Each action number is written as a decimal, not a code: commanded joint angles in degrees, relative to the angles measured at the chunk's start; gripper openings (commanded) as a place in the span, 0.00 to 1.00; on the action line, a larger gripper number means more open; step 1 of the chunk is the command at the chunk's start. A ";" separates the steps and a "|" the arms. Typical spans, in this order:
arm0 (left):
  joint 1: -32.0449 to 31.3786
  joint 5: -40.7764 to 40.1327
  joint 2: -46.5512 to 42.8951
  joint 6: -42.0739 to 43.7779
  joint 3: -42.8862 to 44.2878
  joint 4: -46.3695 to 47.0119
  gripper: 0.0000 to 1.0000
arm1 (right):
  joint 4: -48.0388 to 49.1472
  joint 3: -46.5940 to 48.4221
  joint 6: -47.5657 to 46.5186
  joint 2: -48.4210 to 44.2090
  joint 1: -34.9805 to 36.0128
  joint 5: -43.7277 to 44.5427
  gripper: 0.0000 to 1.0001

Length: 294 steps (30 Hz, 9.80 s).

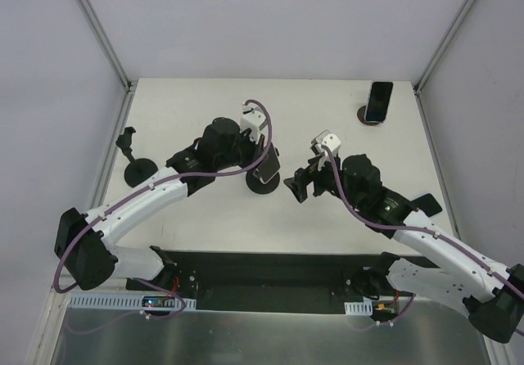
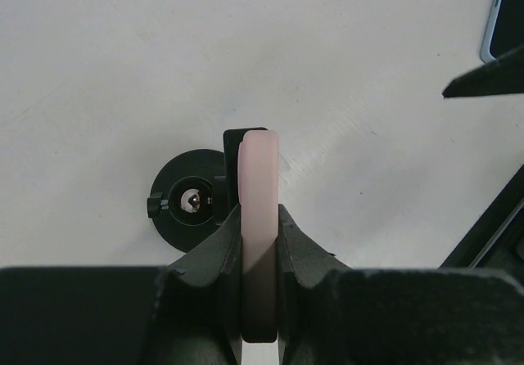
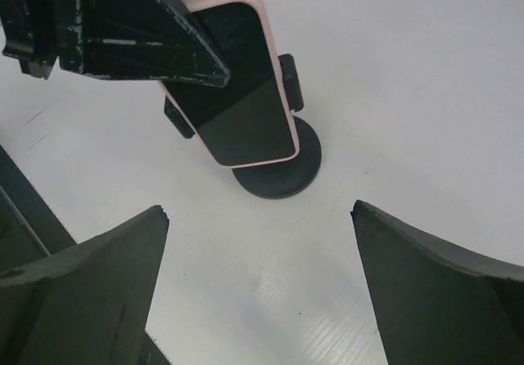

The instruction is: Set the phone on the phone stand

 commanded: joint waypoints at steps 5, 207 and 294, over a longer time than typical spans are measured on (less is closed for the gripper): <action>4.74 16.38 1.74 3.54 5.42 -4.92 0.00 | 7.96 6.77 -3.72 8.46 -6.16 -17.37 0.99; 12.04 26.40 2.53 10.39 5.00 -14.15 0.00 | -16.11 -6.33 27.46 -3.04 1.58 24.72 0.96; 16.44 14.37 -18.83 -2.70 -3.62 -7.56 0.89 | -26.93 8.00 30.29 42.49 -36.57 1.61 0.97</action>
